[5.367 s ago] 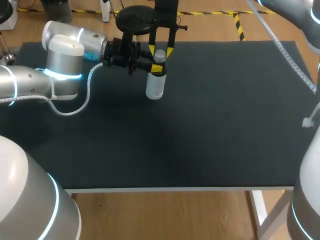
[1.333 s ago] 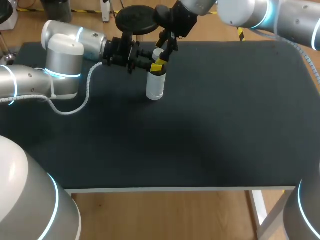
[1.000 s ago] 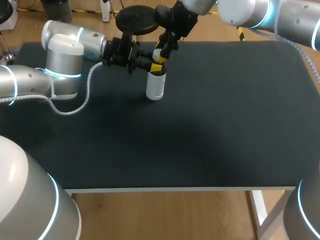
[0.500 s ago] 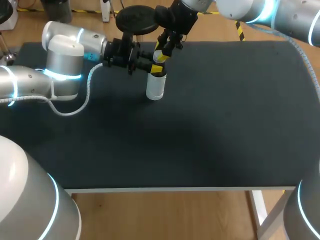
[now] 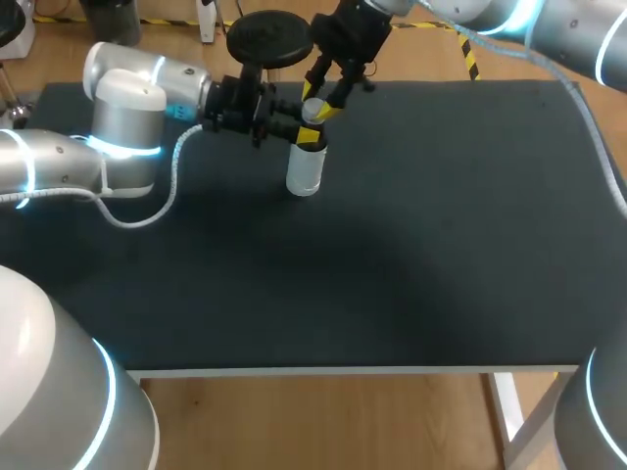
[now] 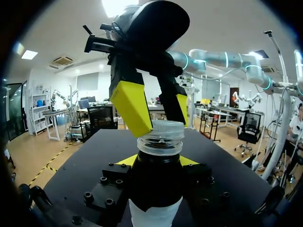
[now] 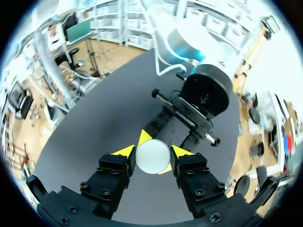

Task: Unscrew the bottle cap

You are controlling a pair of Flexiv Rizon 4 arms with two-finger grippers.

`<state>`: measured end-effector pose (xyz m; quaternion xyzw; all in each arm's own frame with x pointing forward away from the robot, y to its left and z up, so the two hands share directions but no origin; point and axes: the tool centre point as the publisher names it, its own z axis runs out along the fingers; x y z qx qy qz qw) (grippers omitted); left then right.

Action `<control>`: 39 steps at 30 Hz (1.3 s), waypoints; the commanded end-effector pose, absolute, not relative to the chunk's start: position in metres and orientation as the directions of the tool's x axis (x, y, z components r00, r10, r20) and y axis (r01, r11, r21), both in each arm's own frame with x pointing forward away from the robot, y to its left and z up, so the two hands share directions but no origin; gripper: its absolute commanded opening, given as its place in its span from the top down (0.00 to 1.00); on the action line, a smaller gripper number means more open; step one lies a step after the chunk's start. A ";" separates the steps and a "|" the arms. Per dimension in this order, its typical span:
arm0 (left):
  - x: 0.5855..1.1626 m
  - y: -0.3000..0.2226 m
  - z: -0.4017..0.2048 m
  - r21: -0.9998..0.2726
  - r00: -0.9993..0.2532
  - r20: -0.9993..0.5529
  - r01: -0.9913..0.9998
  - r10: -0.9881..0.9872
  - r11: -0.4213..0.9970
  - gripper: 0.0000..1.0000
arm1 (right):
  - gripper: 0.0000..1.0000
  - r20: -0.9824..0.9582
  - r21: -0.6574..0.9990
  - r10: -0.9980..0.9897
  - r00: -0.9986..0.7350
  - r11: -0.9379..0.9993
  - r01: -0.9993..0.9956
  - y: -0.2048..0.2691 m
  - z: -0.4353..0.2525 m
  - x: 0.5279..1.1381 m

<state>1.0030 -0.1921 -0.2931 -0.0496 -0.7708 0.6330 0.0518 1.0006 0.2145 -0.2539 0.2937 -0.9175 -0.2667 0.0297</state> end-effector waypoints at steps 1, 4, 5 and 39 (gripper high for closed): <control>1.010 -0.188 -0.292 -0.981 -0.990 0.019 0.009 0.141 0.194 1.00 | 1.00 -0.033 0.501 -0.644 -0.764 0.651 -0.570 0.213 -0.251 1.006; 1.010 -0.188 -0.292 -0.981 -0.990 0.019 0.009 0.141 0.194 1.00 | 1.00 -0.034 0.489 -0.676 -0.736 0.631 -0.602 0.213 -0.247 1.010; 1.010 -0.188 -0.292 -0.981 -0.990 0.019 0.009 0.141 0.194 1.00 | 1.00 -0.033 0.483 -0.688 -0.725 0.624 -0.614 0.213 -0.246 1.011; 1.010 -0.188 -0.292 -0.981 -0.990 0.019 0.009 0.141 0.194 1.00 | 1.00 -0.111 0.504 -0.101 -0.989 0.852 -0.144 0.081 -0.276 1.117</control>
